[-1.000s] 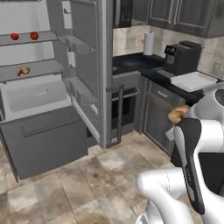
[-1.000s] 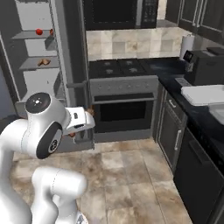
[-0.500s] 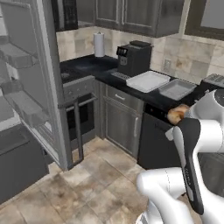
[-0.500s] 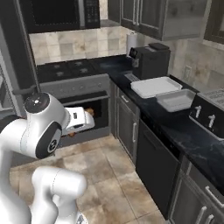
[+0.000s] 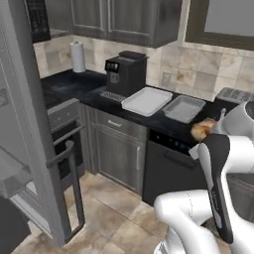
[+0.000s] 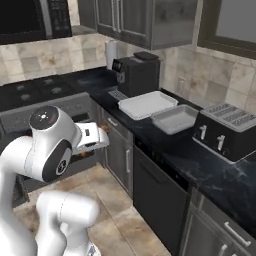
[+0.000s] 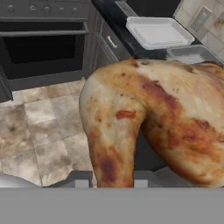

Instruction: Place one tomato and one chicken drumstick in each tupperware on the nearby counter, to pack two identical lunches.

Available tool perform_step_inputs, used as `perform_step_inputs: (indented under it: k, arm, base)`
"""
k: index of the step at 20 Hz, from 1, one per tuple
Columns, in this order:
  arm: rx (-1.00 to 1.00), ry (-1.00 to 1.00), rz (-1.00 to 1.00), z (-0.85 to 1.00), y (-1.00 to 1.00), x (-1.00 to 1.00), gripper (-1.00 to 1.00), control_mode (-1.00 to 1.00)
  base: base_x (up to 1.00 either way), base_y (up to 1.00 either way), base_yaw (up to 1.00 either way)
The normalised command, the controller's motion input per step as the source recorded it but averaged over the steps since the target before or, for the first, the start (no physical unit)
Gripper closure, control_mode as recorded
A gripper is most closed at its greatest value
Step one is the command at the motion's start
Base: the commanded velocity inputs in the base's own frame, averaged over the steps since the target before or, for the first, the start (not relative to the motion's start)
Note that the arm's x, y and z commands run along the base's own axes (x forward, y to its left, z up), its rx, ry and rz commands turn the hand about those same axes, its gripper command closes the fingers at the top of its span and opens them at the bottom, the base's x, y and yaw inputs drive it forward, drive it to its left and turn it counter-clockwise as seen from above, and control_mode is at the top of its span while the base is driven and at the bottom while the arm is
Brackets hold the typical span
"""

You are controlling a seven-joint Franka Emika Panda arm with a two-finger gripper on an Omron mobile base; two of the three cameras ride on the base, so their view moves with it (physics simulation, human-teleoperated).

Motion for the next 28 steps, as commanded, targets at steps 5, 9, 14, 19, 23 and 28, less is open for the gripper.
perform_step_inputs:
  k: [5, 9, 14, 19, 23, 28]
  arm:
    - [0.00, 0.00, 0.00, 0.00, 0.00, 0.00, 1.00, 1.00]
    - [0.00, 0.00, 0.00, 0.00, 0.00, 0.00, 1.00, 1.00]
    - [0.00, 0.00, 0.00, 0.00, 0.00, 0.00, 1.00, 1.00]
    - [0.00, 0.00, 0.00, 0.00, 0.00, 0.00, 1.00, 1.00]
    - [0.00, 0.00, 0.00, 0.00, 0.00, 0.00, 1.00, 1.00]
    - [0.00, 0.00, -0.22, -0.02, 0.00, 0.96, 1.00, -1.00]
  base:
    - [1.00, -0.01, -0.27]
    - [0.99, -0.29, -0.24]
    - [0.92, -0.24, -0.21]
    - [0.94, 0.03, -0.22]
    - [0.92, 0.05, -0.23]
    - [0.00, 0.00, 0.00]
